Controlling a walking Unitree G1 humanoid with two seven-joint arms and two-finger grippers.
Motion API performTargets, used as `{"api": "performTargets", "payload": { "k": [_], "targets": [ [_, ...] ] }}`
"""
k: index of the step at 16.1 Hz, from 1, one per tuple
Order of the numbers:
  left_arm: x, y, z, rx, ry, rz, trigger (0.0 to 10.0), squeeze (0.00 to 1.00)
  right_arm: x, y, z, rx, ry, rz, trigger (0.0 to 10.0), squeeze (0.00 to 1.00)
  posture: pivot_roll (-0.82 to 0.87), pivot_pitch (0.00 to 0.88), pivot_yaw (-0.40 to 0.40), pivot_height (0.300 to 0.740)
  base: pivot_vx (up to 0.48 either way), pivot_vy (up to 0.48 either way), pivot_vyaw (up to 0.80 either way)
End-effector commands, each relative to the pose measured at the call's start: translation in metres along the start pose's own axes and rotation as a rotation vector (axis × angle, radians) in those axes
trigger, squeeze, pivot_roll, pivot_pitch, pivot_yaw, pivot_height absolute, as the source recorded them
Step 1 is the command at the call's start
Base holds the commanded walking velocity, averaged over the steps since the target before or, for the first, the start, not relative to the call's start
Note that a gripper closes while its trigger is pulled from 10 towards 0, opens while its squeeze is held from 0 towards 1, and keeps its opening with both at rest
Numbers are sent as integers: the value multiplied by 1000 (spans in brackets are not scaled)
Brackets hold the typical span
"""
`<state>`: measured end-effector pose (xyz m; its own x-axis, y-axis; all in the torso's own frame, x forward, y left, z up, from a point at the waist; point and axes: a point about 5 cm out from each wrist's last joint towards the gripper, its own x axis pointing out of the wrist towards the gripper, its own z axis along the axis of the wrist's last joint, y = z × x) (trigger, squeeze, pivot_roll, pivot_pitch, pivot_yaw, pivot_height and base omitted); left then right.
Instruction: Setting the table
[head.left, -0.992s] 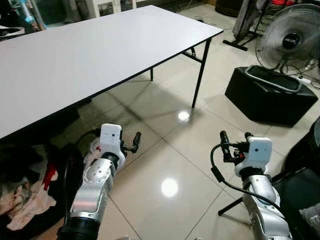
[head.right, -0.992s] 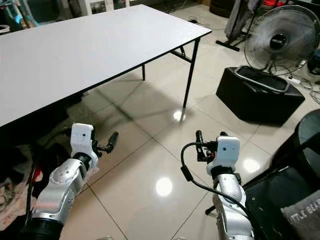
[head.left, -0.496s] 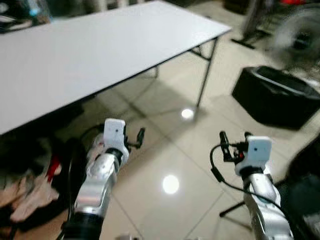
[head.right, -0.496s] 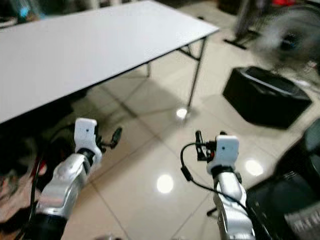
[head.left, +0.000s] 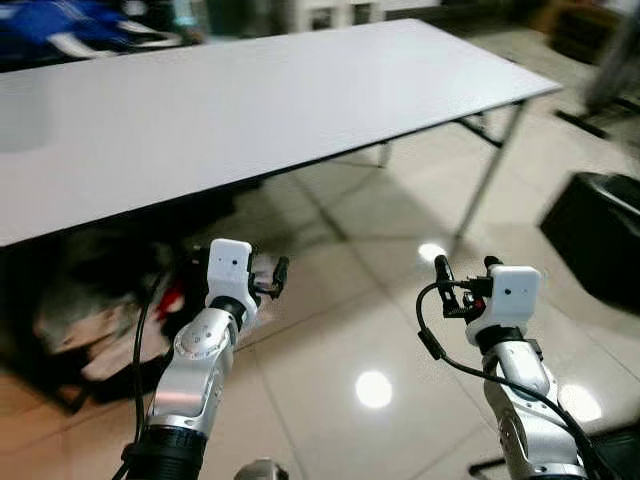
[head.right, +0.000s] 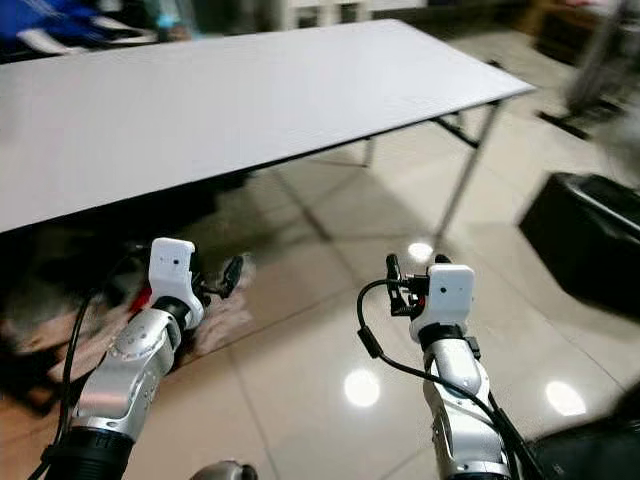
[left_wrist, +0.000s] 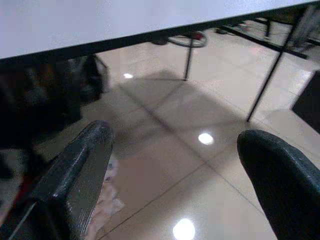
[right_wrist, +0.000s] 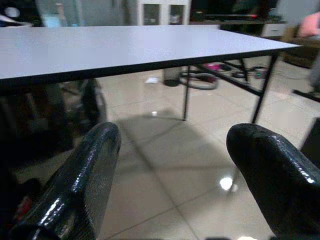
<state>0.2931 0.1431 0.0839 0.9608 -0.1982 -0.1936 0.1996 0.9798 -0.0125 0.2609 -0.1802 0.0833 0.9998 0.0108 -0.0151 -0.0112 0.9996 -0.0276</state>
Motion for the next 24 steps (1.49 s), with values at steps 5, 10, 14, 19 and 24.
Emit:
{"api": "performTargets", "payload": {
  "k": [5,10,14,19,24],
  "targets": [
    [2,-4,2,5,-11,0,10000,0,-3,-4,1,-15,-2,-3,10000,0,4,0,-14,740,0,0,705],
    [2,-10,2,2,-18,-24,10000,0,-4,-5,-1,-24,5,4,10000,0,0,1,-11,740,0,0,695],
    [5,-11,6,16,-26,-24,10000,0,-4,-5,-4,-29,25,-9,10000,0,1,2,-11,740,0,0,684],
    [6,-8,6,18,-24,-6,10000,0,-4,-4,-4,-15,17,2,10000,0,1,0,-11,740,0,480,0],
    [8,-4,5,27,-22,41,10000,0,-4,-1,-4,-9,17,19,10000,0,3,0,-11,740,0,480,0]
  ]
}}
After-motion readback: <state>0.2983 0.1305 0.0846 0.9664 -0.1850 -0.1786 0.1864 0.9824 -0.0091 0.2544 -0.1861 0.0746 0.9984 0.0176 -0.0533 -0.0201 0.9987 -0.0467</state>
